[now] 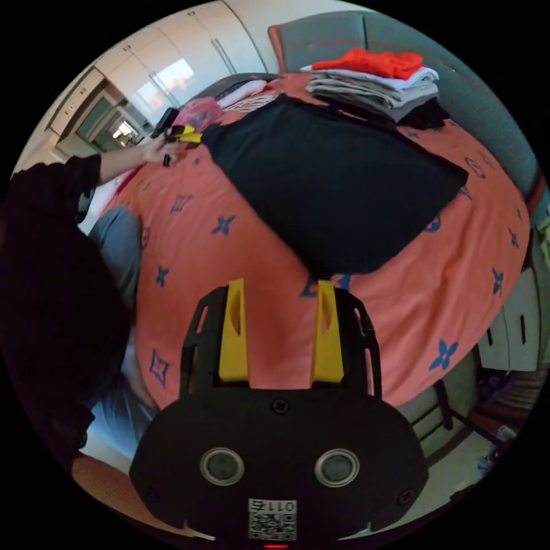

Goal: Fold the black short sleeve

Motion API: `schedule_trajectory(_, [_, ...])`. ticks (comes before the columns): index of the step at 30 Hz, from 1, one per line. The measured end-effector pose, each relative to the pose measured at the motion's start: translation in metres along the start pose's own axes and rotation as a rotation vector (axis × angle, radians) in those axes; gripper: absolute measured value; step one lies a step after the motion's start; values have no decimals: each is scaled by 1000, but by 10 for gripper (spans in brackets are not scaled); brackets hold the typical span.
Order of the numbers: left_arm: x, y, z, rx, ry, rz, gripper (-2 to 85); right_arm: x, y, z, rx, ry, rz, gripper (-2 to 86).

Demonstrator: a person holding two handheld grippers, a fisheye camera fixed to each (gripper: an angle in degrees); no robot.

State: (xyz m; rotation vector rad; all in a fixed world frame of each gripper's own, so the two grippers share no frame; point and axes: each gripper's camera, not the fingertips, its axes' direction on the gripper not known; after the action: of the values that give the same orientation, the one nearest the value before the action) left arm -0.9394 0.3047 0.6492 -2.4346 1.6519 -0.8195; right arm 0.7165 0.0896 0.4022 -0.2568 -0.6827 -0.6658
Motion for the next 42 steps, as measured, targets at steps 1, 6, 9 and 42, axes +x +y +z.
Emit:
schedule_trajectory(1, [0,2,-6,-8,10,26,221,-3,14,-3,-26,-46,-43,91])
schedule_trajectory(6, [-3,15,-25,-11,-55,54,210,23,44,-9,46,28,126,101])
schedule_trajectory(9, [2,25,-29,23,-228,71,209,26,41,-11,146,115,207,122])
schedule_trajectory(42, [-96,55,78,-178,-317,-53,2,85,123,30,191,-92,125,40])
